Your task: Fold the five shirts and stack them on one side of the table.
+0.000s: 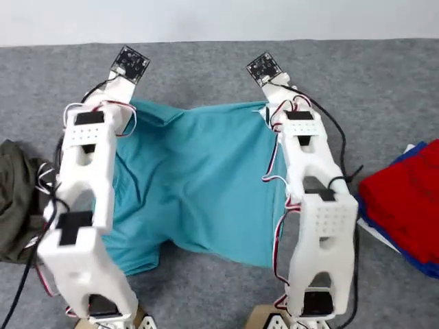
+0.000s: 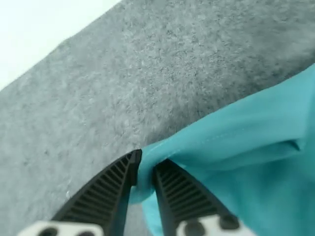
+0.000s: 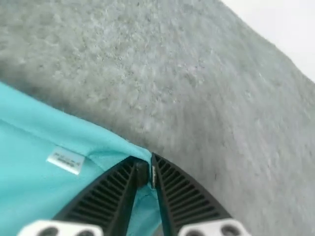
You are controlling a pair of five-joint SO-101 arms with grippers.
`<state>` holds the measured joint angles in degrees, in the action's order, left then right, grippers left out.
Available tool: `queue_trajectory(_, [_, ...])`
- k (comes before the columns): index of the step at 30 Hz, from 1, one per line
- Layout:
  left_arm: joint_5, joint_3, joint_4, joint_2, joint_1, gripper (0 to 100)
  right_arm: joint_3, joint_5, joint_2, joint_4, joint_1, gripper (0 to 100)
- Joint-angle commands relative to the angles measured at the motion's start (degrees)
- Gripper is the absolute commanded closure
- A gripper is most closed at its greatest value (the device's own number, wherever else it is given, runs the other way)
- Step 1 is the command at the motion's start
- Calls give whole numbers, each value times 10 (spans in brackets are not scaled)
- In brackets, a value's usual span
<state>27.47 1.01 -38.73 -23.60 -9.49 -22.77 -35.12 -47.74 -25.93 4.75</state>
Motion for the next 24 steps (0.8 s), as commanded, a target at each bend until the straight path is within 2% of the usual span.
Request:
queue_trajectory(1, [-4,79,12,-46,-4,996,-142,-23,-54,-26,-7,987])
queue_trajectory(11, [-6,263,-63,-198,-31,996,-490,-42,-275,-119,-6,987])
queue_trajectory(18, [-7,417,-215,-235,-33,996,-677,-41,-345,-251,-3,987])
queue_trajectory(21, [-4,469,-287,-238,-24,996,-714,-42,-355,-285,-2,987])
queue_trajectory(24, [-4,484,-312,-239,-17,996,-716,-42,-356,-287,-6,987])
